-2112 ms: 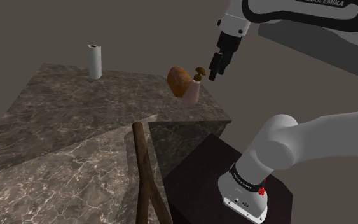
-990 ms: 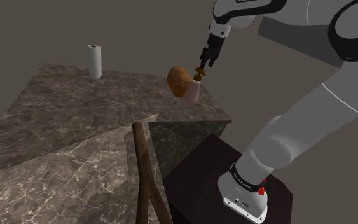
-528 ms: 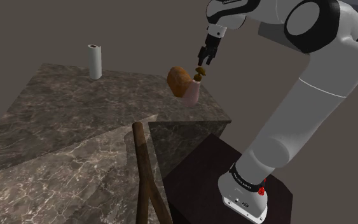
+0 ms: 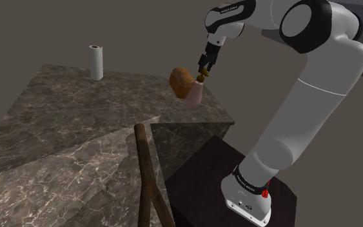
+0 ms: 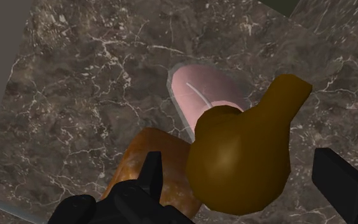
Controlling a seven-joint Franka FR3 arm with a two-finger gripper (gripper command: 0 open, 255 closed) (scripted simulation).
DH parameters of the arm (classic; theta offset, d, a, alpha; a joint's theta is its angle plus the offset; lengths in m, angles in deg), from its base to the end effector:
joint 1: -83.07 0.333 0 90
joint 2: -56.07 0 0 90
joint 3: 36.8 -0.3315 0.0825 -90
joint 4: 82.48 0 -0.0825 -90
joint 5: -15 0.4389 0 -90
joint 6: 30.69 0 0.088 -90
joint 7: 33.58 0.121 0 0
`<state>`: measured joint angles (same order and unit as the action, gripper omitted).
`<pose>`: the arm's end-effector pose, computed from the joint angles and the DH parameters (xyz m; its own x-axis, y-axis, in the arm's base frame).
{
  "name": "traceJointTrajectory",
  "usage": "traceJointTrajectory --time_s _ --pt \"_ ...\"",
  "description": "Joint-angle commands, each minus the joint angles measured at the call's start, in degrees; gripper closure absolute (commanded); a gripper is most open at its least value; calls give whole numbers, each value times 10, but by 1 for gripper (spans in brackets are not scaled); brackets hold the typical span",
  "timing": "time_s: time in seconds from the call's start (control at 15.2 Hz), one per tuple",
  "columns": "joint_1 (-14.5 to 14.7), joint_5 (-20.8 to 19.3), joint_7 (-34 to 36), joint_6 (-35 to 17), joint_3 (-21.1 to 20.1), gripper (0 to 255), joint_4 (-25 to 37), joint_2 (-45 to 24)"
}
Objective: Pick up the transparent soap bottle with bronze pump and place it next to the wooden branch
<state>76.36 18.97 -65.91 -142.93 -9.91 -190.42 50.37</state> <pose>0.5345 -0.3414 0.4377 0.9989 -0.0471 -0.0012 -0.0471 -0.9986 -0.0231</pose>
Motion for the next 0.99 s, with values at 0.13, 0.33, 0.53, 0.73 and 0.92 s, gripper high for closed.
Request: traceJointTrajectory --time_s 0.13,0.33,0.53,0.73,0.92 --pt "1 0 1 -6 -1 0 -6 0" --pt "1 0 1 -6 -1 0 -6 0" --pt "1 0 1 -6 -1 255 -5 0" --pt "1 0 1 -6 -1 255 -6 0" --pt "1 0 1 -6 -1 255 -5 0"
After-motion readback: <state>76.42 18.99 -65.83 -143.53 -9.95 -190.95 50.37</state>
